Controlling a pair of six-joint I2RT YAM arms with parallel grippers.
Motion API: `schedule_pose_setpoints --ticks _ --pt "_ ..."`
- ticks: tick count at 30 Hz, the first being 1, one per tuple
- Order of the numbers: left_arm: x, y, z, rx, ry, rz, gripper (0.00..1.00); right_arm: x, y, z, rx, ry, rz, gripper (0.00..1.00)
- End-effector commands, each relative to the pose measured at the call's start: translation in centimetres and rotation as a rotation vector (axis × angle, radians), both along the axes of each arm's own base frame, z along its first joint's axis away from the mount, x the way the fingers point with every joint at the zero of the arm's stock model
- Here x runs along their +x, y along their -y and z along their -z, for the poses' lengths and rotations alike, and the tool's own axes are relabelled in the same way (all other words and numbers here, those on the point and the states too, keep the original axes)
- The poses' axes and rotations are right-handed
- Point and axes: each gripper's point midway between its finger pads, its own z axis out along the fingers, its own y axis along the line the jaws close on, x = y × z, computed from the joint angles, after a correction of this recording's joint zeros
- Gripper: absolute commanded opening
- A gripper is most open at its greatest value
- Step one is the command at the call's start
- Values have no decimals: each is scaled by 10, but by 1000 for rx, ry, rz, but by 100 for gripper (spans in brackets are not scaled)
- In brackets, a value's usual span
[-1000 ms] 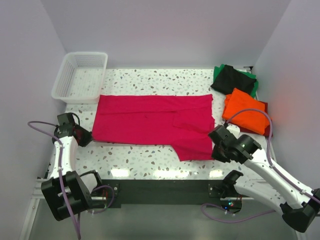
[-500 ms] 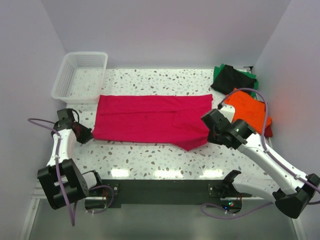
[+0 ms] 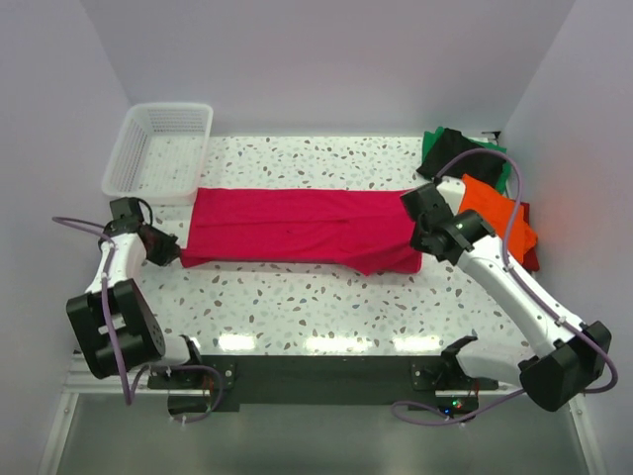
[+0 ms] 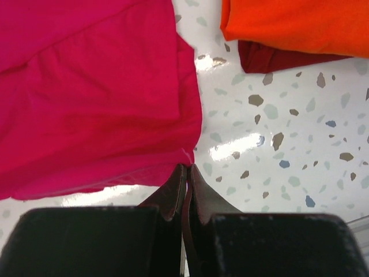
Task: Fold and stack the t-shirts
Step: Fold the tshirt
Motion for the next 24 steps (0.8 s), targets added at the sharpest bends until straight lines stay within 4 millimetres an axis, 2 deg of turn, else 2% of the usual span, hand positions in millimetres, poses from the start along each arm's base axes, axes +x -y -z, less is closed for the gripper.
schedule_pose_setpoints --ticks 1,11,17,24 --pt "36 -6 -13 20 87 24 0 39 6 -25 20 114 9 0" --pt "94 23 -18 36 121 133 0 82 6 -24 13 116 18 0" --pt "108 22 -16 50 107 115 0 101 9 -22 9 117 33 0" --pt "113 15 -10 66 82 84 0 117 14 -15 12 109 55 0"
